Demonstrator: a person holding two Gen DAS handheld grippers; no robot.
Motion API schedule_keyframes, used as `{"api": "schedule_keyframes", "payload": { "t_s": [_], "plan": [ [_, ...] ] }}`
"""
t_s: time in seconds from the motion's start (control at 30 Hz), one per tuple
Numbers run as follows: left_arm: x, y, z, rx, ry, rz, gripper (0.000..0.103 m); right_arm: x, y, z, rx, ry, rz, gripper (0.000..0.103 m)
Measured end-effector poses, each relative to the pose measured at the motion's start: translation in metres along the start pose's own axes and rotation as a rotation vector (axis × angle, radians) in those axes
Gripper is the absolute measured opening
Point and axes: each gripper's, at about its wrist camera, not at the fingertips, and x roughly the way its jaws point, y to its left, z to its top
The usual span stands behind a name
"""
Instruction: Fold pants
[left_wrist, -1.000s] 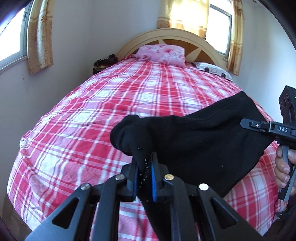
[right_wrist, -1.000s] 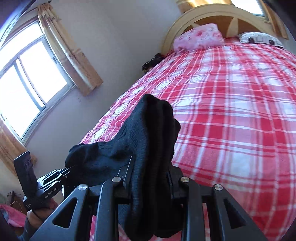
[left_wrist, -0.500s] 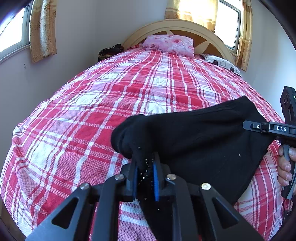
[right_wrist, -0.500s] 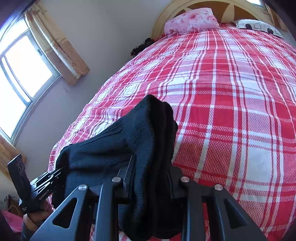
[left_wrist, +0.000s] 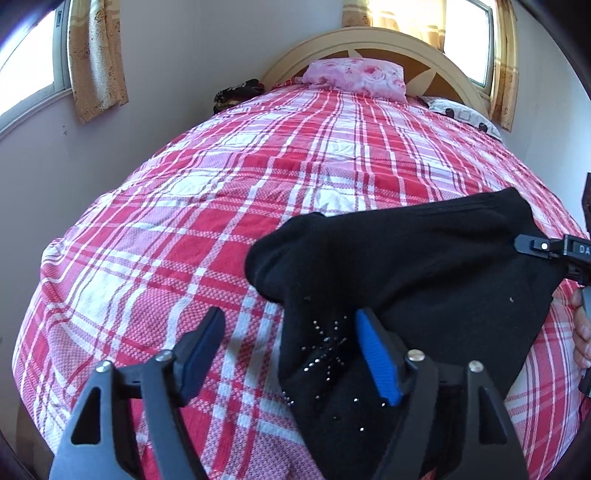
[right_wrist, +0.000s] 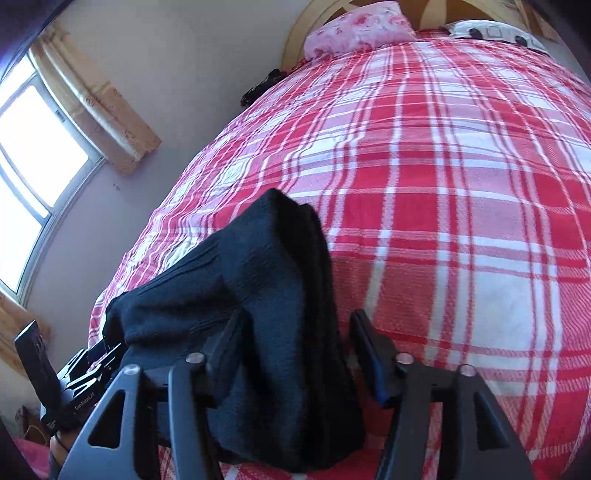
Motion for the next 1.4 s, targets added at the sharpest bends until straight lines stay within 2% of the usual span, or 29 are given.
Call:
{"api": "schedule_keyframes", "payload": {
  "t_s": [0.07,0.13,0.33,0.43,0.67,0.9,1.07,1.4],
  "plan": [
    [-0.005,0.002,-0.002,-0.016,0.007,-0.001,0.078,-0.009,0.000,-0.003,0.001,-0.020,-0.019,0.060],
    [-0.013,0.002,-0.004,-0.028,0.006,0.001,0.078,-0.025,0.003,-0.006,-0.011,-0.064,-0.074,0.060],
    [-0.054,0.004,-0.015,-0.074,-0.048,-0.040,0.081,-0.087,0.007,-0.018,0.013,-0.213,-0.139,0.065],
    [-0.078,0.000,-0.021,-0.088,-0.087,-0.060,0.090,-0.116,0.014,-0.034,0.016,-0.259,-0.145,0.066],
    [-0.133,-0.013,-0.031,-0.090,-0.194,-0.087,0.096,-0.165,0.035,-0.087,0.003,-0.326,-0.161,0.066],
    [-0.172,-0.033,-0.034,-0.029,-0.284,-0.101,0.100,-0.199,0.062,-0.129,-0.076,-0.371,-0.173,0.067],
    [-0.187,-0.038,-0.038,-0.019,-0.309,-0.131,0.100,-0.219,0.079,-0.143,-0.132,-0.403,-0.177,0.067],
    [-0.195,-0.055,-0.045,0.003,-0.305,-0.162,0.100,-0.240,0.093,-0.165,-0.162,-0.427,-0.180,0.067]
  ]
}}
